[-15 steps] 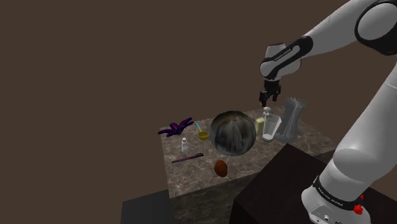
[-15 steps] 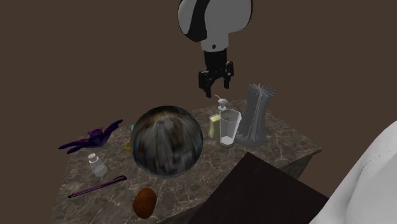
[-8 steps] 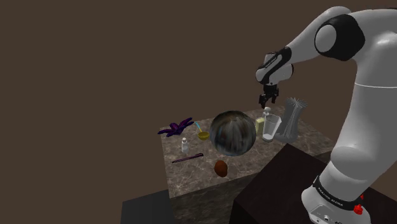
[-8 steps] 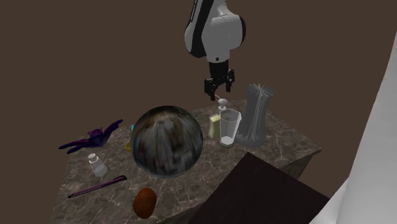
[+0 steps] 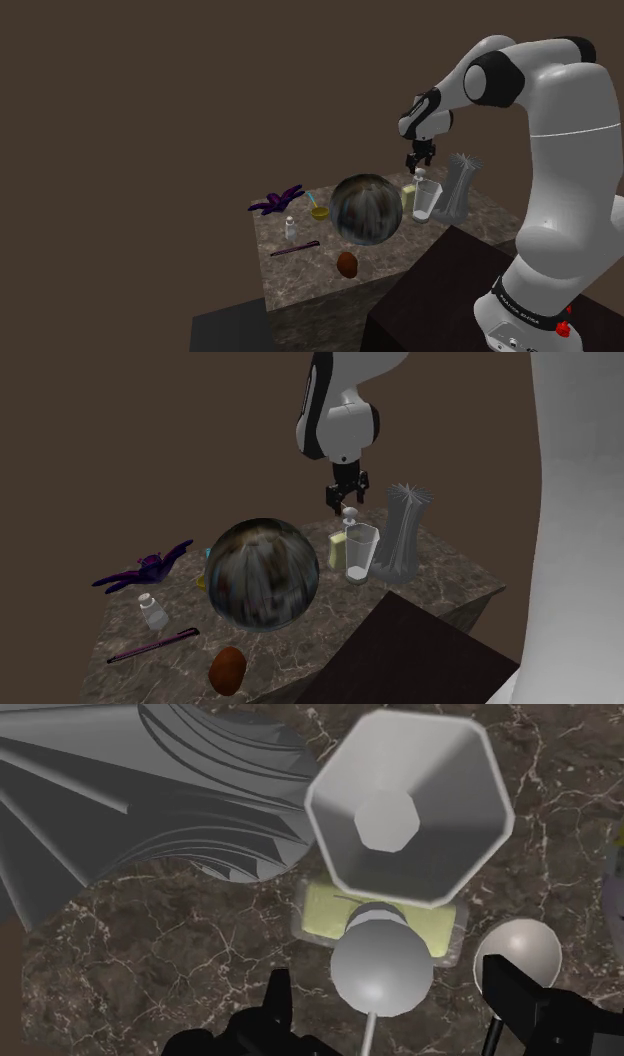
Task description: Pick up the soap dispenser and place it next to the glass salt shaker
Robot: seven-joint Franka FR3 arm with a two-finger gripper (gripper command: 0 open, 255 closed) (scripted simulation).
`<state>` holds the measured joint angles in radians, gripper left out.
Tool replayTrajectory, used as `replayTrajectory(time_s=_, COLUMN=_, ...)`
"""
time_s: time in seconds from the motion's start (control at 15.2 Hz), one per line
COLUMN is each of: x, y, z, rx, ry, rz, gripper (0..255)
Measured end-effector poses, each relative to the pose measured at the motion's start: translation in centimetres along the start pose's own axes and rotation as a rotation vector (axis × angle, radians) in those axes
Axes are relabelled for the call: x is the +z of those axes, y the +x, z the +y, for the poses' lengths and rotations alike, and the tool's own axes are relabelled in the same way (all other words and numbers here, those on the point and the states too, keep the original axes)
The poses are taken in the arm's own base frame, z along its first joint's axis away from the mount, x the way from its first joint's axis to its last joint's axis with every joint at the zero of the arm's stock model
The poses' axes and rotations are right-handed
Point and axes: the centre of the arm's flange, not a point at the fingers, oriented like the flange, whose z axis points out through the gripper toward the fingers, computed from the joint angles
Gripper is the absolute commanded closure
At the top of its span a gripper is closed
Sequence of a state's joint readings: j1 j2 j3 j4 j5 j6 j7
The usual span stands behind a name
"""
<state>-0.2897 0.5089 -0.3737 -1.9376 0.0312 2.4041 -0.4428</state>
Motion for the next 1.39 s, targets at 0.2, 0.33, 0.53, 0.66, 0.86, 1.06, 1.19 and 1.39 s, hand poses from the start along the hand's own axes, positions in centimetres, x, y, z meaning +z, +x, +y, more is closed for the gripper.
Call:
replayTrajectory(time_s=0.2, x=1.6, y=0.0, z=0.1, rx=0.000, ry=0.000, rz=0.000, gripper=0)
replayTrajectory(time_s=0.33, x=2.6, y=0.0, z=0.0, rx=0.000, ry=0.000, rz=0.000, gripper=0)
replayTrajectory(time_s=0.53, x=3.0, y=0.0, z=0.0, rx=0.000, ry=0.000, rz=0.000, gripper=0)
replayTrajectory(time_s=0.66, x=3.0, y=0.0, z=0.0, rx=0.000, ry=0.000, rz=0.000, gripper=0)
replayTrajectory(time_s=0.86, x=3.0, y=0.0, z=0.0, rx=0.000, ry=0.000, rz=0.000, gripper=255)
replayTrajectory(time_s=1.06, x=3.0, y=0.0, z=0.0, rx=0.000, ry=0.000, rz=0.000, gripper=255)
replayTrajectory(time_s=1.19, x=3.0, y=0.0, z=0.0, rx=0.000, ry=0.000, rz=0.000, gripper=255)
replayTrajectory(time_s=1.39, x=3.0, y=0.0, z=0.0, rx=0.000, ry=0.000, rz=0.000, gripper=255)
